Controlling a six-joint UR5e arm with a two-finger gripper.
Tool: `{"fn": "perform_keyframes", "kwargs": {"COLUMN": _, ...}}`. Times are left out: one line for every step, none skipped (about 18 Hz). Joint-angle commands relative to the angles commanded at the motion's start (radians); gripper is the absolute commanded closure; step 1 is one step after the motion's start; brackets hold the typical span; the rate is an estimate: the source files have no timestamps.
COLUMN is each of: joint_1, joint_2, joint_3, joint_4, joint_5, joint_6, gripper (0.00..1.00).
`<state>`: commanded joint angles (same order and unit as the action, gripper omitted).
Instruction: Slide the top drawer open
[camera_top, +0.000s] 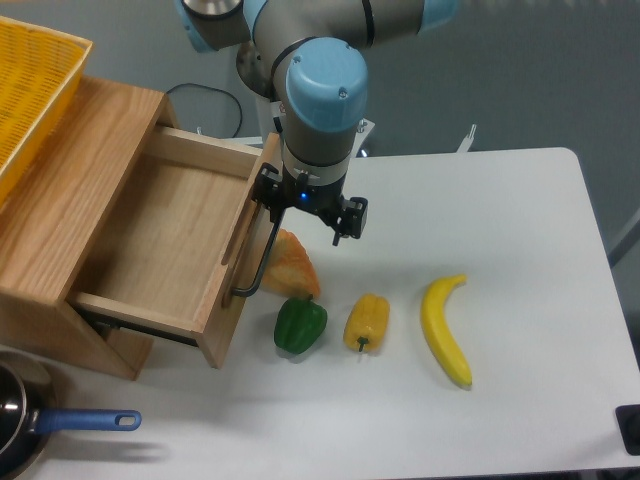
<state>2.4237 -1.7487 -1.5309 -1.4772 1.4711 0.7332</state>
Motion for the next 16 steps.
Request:
{"fn": "perform_keyframes", "kwargs": {"joint_1": 0.002, "joint_2": 0.0, "joint_3": 0.002, "joint_4": 0.0, "joint_5": 0.0, "joint_6": 0.002, "gripper": 0.0}}
{"fn": "perform_keyframes", "kwargs": {"joint_1": 0.002, "joint_2": 0.0, "joint_3": 0.002, "joint_4": 0.0, "joint_5": 0.0, "joint_6": 0.003, "gripper": 0.0}}
{"fn": "perform_keyframes", "kwargs": {"joint_1": 0.002, "joint_2": 0.0, "joint_3": 0.002, "joint_4": 0.0, "joint_5": 0.0, "joint_6": 0.005, "gripper": 0.0}}
{"fn": "perform_keyframes", "kwargs": {"joint_1": 0.002, "joint_2": 0.0, "joint_3": 0.003, "joint_4": 0.0, "joint_5": 0.0, "joint_6": 0.005, "gripper": 0.0}}
{"fn": "perform_keyframes", "kwargs": {"joint_1": 0.002, "joint_2": -0.002, "joint_3": 0.003, "joint_4": 0.0, "joint_5": 0.0, "joint_6": 0.008, "gripper": 0.0}}
{"fn": "perform_keyframes", "kwargs": {"joint_1": 0.003, "joint_2": -0.005, "joint_3": 0.003, "joint_4": 0.0, "joint_5": 0.0, "joint_6": 0.008, "gripper": 0.0}}
{"fn": "perform_keyframes", "kwargs": {"joint_1": 0.003, "joint_2": -0.005, "joint_3": 0.003, "joint_4": 0.0, "joint_5": 0.0, "joint_6": 0.009, "gripper": 0.0}}
{"fn": "perform_keyframes", "kwargs": {"joint_1": 0.008, "joint_2": -0.003, "joint_3": 0.002, "joint_4": 0.0, "joint_5": 0.0, "joint_6": 0.009, "gripper": 0.0}}
{"fn": "perform_keyframes", "kwargs": {"joint_1": 0.008, "joint_2": 0.0, "joint_3": 0.003, "joint_4": 0.0, "joint_5": 0.0, "joint_6": 0.009, "gripper": 0.0}}
{"fn": "perform_keyframes", "kwargs": {"joint_1": 0.009, "joint_2": 0.005, "joint_3": 0.003, "joint_4": 0.0, "joint_5": 0.0, "joint_6": 0.009, "gripper": 0.0}}
{"fn": "perform_keyframes", "kwargs": {"joint_1": 0.009, "joint_2": 0.008, "joint_3": 0.003, "joint_4": -0.002, "joint_5": 0.0, "joint_6": 0.009, "gripper": 0.0}}
{"fn": "perform_keyframes", "kwargs": {"joint_1": 0.011, "joint_2": 0.009, "joint_3": 0.003, "joint_4": -0.002, "joint_5": 0.0, "joint_6": 0.009, "gripper": 0.0}}
{"fn": "perform_keyframes", "kwargs": {"joint_1": 0.011, "joint_2": 0.011, "joint_3": 0.003, "joint_4": -0.003, "joint_5": 0.0, "joint_6": 0.008, "gripper": 0.0}}
{"fn": "perform_keyframes", "kwargs": {"joint_1": 0.012, "joint_2": 0.021, "joint_3": 0.003, "joint_4": -0.003, "joint_5": 0.0, "joint_6": 0.009, "gripper": 0.0}}
{"fn": "perform_keyframes", "kwargs": {"joint_1": 0.02, "joint_2": 0.032, "joint_3": 0.003, "joint_4": -0.003, "joint_5": -0.002, "joint_6": 0.009, "gripper": 0.0}}
{"fn": "perform_keyframes", "kwargs": {"joint_1": 0.025, "joint_2": 0.037, "joint_3": 0.003, "joint_4": -0.003, "joint_5": -0.003, "joint_6": 0.009, "gripper": 0.0}}
